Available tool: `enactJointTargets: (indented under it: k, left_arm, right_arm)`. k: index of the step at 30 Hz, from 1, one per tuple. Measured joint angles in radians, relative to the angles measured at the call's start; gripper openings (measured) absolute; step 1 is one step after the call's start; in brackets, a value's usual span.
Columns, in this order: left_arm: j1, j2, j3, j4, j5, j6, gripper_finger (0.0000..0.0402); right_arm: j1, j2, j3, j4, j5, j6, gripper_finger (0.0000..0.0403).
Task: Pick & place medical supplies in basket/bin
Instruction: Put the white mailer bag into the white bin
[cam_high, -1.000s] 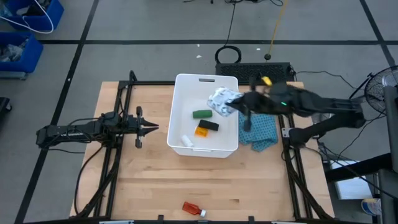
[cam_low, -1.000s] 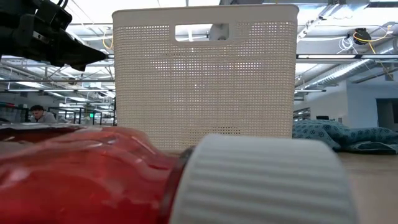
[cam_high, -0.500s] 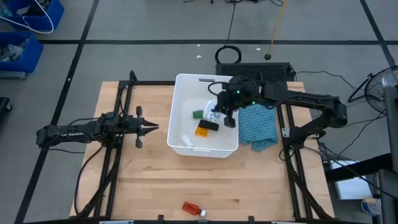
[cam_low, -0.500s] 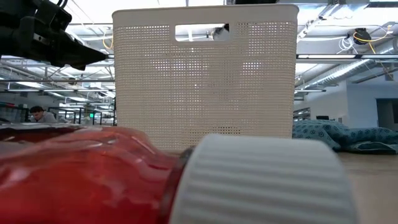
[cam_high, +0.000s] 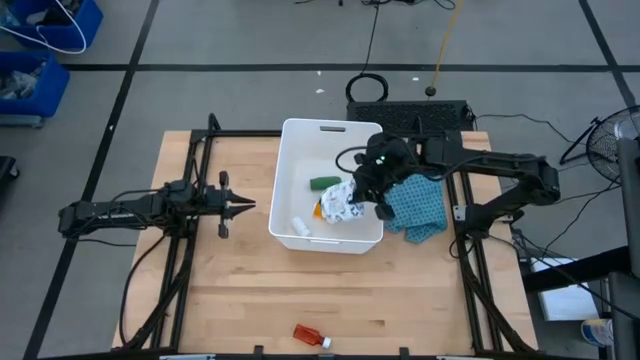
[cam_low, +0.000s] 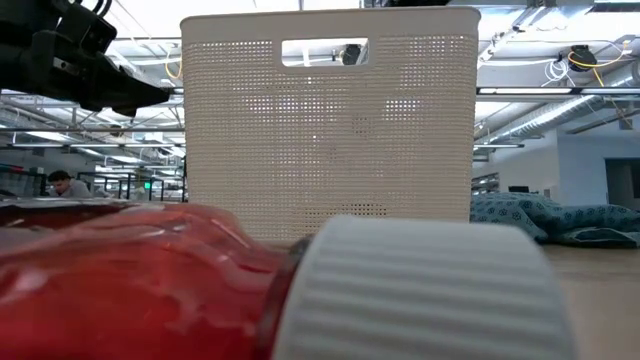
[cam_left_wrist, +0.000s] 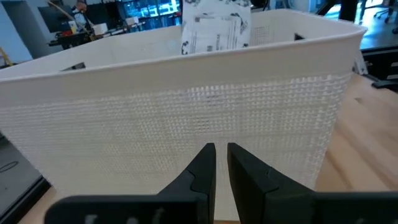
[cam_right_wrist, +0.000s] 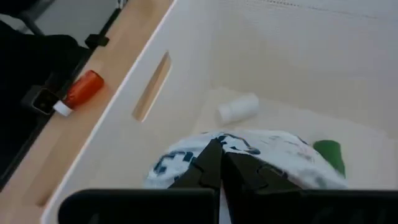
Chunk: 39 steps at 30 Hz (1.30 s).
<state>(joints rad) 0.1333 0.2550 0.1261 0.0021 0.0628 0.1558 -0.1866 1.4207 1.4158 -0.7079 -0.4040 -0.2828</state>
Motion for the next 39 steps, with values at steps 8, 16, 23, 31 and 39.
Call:
enactJointTargets:
  k: [8,16,23,31,39]
  left_arm:
    - [0.0,0.0,0.0,-0.006,-0.019,0.0,0.0047]
    - [0.0,0.0,0.0,0.0,-0.022,0.006,0.0047]
    - [0.0,0.0,0.0,0.001,-0.057,0.02,0.0047]
    - [0.0,0.0,0.0,0.003,-0.076,0.043,0.0047]
    - [0.0,0.0,0.0,0.006,-0.077,0.06,0.0047]
  right_arm:
    - [0.002,0.063,0.0,0.01,0.164,-0.061,0.0]
    - [-0.099,0.079,0.0,0.145,0.15,-0.15,0.0]
    - [-0.222,0.114,0.002,0.249,0.092,-0.106,0.0]
    - [-0.265,0.246,0.0,0.316,0.033,-0.1,0.0]
    - [-0.27,0.309,0.005,0.326,0.023,-0.119,0.0]
